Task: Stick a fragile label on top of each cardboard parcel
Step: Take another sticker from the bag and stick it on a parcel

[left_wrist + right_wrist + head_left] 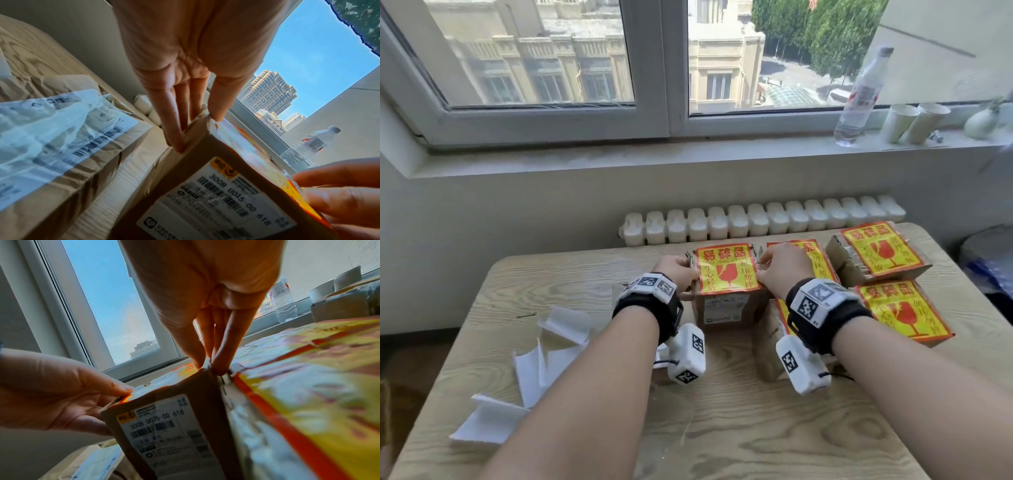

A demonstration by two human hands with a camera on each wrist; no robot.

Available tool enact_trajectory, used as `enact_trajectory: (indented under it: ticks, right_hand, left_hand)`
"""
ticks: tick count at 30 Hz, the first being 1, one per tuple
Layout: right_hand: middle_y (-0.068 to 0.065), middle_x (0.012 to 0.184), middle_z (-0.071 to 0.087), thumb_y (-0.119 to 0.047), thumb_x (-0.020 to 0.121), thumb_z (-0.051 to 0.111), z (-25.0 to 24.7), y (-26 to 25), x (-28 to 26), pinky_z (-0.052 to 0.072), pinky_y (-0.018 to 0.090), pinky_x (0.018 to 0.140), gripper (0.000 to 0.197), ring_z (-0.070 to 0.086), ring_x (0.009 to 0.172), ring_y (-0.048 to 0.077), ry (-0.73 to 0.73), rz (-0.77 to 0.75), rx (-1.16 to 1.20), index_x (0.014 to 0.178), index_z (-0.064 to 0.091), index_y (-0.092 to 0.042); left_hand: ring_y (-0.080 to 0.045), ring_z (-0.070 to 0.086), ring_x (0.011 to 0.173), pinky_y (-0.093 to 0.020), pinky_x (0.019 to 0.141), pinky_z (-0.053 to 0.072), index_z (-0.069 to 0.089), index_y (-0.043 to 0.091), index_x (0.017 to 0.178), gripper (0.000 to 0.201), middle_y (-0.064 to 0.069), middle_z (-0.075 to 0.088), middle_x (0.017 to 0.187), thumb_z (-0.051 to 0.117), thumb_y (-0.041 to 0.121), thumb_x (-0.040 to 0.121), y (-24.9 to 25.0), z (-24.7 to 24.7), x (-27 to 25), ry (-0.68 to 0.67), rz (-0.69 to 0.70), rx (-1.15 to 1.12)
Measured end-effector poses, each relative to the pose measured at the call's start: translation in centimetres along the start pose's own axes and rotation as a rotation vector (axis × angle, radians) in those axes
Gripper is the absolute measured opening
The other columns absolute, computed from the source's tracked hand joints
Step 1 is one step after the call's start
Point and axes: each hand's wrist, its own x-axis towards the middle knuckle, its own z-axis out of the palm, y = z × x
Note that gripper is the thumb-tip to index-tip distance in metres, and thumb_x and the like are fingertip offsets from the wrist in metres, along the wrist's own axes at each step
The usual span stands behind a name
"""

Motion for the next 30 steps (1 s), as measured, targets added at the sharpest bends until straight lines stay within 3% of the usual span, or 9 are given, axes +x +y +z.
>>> enact_trajectory:
  ticks: [6, 10, 12, 16, 19, 21, 24, 28, 30]
  right_hand:
    - [0.004, 0.104, 0.071, -0.015, 0.084, 0.064, 0.4, 0.2, 0.2, 0.045, 0.024, 0.072, 0.019, 0.064, 0.098, 0.021, -0.009, -0.032, -0.052, 0.100, 0.074, -0.012]
    - [0.003, 0.108, 0.070, -0.019, 0.088, 0.060, -0.2, -0.2, -0.3, 0.043, 0.023, 0.076, 0.022, 0.062, 0.102, 0.020, 0.031, -0.062, 0.026, 0.106, 0.072, -0.015]
    - [0.001, 0.106, 0.070, -0.019, 0.089, 0.057, -0.7, -1.2, -0.8, 0.044, 0.024, 0.079, 0.022, 0.062, 0.100, 0.019, 0.049, -0.106, 0.095, 0.104, 0.072, -0.017]
    - [0.002, 0.095, 0.072, -0.016, 0.088, 0.056, 0.2, -4.6, -1.6, 0.056, 0.034, 0.085, 0.019, 0.068, 0.088, 0.018, -0.003, -0.216, 0.306, 0.095, 0.074, -0.016]
    - [0.003, 0.087, 0.074, -0.013, 0.086, 0.057, 2.3, -7.4, -2.2, 0.058, 0.038, 0.082, 0.018, 0.070, 0.081, 0.018, -0.127, -0.271, 0.428, 0.095, 0.073, -0.015]
    - [0.005, 0.091, 0.074, -0.012, 0.087, 0.057, 4.1, -9.1, -2.5, 0.057, 0.038, 0.085, 0.020, 0.070, 0.086, 0.018, -0.211, -0.292, 0.447, 0.100, 0.072, -0.014]
    - [0.005, 0.107, 0.071, -0.013, 0.089, 0.055, 6.5, -11.0, -2.8, 0.055, 0.036, 0.089, 0.026, 0.067, 0.095, 0.018, -0.292, -0.301, 0.385, 0.110, 0.069, -0.013]
    - [0.002, 0.119, 0.065, -0.020, 0.091, 0.054, 8.7, -12.2, -2.7, 0.049, 0.028, 0.084, 0.033, 0.061, 0.104, 0.017, -0.362, -0.281, 0.234, 0.122, 0.062, -0.017]
    - [0.005, 0.127, 0.061, -0.021, 0.091, 0.053, 9.2, -12.3, -2.5, 0.048, 0.031, 0.092, 0.039, 0.058, 0.113, 0.020, -0.371, -0.269, 0.160, 0.129, 0.057, -0.015]
  left_hand:
    - [-0.027, 0.070, 0.096, -0.046, 0.084, 0.058, 0.065, 0.016, 0.095, 0.014, -0.013, 0.071, 0.108, 0.054, 0.006, 0.094, -0.3, 0.2, 0.7, -0.023, -0.006, 0.018]
    - [-0.022, 0.067, 0.095, -0.030, 0.066, 0.058, 0.061, 0.012, 0.121, 0.027, -0.011, 0.067, 0.116, 0.055, 0.010, 0.094, -0.3, -0.2, 0.4, 0.003, -0.003, 0.045]
    - [-0.021, 0.065, 0.096, -0.029, 0.069, 0.057, 0.058, 0.012, 0.126, 0.034, -0.012, 0.065, 0.116, 0.059, 0.013, 0.092, -0.7, -1.1, 0.4, 0.067, -0.004, 0.071]
    - [-0.022, 0.063, 0.082, -0.036, 0.084, 0.057, 0.067, 0.006, 0.108, 0.020, -0.011, 0.066, 0.090, 0.059, 0.009, 0.089, -1.8, -4.5, 0.4, 0.219, -0.014, 0.028]
    - [-0.025, 0.067, 0.085, -0.040, 0.087, 0.057, 0.069, 0.016, 0.083, 0.011, -0.009, 0.069, 0.088, 0.061, 0.008, 0.086, -3.4, -7.5, 0.2, 0.352, -0.043, 0.028]
    - [-0.025, 0.067, 0.088, -0.040, 0.089, 0.056, 0.068, 0.019, 0.078, 0.011, -0.007, 0.070, 0.092, 0.064, 0.011, 0.084, -4.7, -9.0, -0.1, 0.406, -0.074, 0.034]
    - [-0.025, 0.062, 0.088, -0.040, 0.090, 0.055, 0.066, 0.021, 0.072, 0.014, -0.001, 0.063, 0.079, 0.065, 0.014, 0.084, -6.4, -10.2, -0.2, 0.415, -0.107, 0.051]
    - [-0.021, 0.047, 0.077, -0.033, 0.074, 0.049, 0.046, 0.026, 0.056, 0.032, -0.003, 0.051, 0.078, 0.062, 0.015, 0.082, -8.3, -10.8, 0.7, 0.375, -0.139, 0.055]
    - [-0.020, 0.040, 0.074, -0.032, 0.069, 0.040, 0.039, 0.026, 0.056, 0.036, 0.001, 0.043, 0.070, 0.061, 0.011, 0.080, -8.9, -10.9, 1.2, 0.345, -0.155, 0.069]
